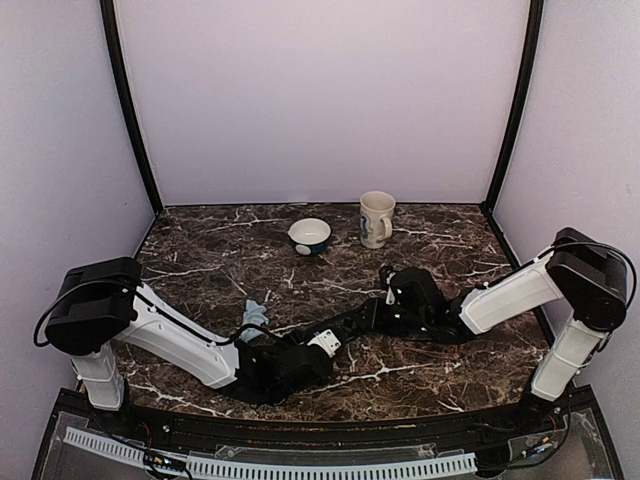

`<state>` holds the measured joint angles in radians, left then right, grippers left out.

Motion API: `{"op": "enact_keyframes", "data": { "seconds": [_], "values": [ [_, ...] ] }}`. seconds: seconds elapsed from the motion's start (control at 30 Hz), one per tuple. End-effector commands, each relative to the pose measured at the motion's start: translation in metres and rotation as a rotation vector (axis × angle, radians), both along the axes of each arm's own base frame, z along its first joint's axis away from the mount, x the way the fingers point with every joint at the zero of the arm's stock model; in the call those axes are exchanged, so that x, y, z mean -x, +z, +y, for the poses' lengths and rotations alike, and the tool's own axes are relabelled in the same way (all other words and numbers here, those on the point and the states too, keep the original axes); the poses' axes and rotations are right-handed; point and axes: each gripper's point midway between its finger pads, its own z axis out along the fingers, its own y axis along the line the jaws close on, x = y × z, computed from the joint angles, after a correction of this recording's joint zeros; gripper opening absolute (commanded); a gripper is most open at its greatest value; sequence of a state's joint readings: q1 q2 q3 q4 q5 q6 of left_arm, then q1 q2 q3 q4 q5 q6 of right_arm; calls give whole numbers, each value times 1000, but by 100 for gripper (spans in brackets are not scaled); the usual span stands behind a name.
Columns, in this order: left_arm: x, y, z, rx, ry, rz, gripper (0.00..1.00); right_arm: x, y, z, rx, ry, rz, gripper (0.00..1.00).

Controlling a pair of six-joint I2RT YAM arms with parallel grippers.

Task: Organize the sunglasses
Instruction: Fold the case with sunglasses at the center of the board.

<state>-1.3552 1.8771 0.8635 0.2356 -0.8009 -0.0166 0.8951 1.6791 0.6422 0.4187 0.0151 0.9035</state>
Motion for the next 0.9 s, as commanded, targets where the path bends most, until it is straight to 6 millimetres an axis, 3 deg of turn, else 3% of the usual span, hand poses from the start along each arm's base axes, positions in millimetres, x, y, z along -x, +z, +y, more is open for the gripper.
{"op": "enact_keyframes", "data": {
  "seconds": [0.0,0.47,0.87],
  "values": [
    [18,-18,8,-57,-44,93,55,24,-34,-16,114,30,93,40],
    [33,-8,17,-20,-72,155,62,17,-26,-16,166,32,69,40],
    [43,-6,32,39,-50,224,64,17,-33,-17,185,35,81,39]
  ]
}}
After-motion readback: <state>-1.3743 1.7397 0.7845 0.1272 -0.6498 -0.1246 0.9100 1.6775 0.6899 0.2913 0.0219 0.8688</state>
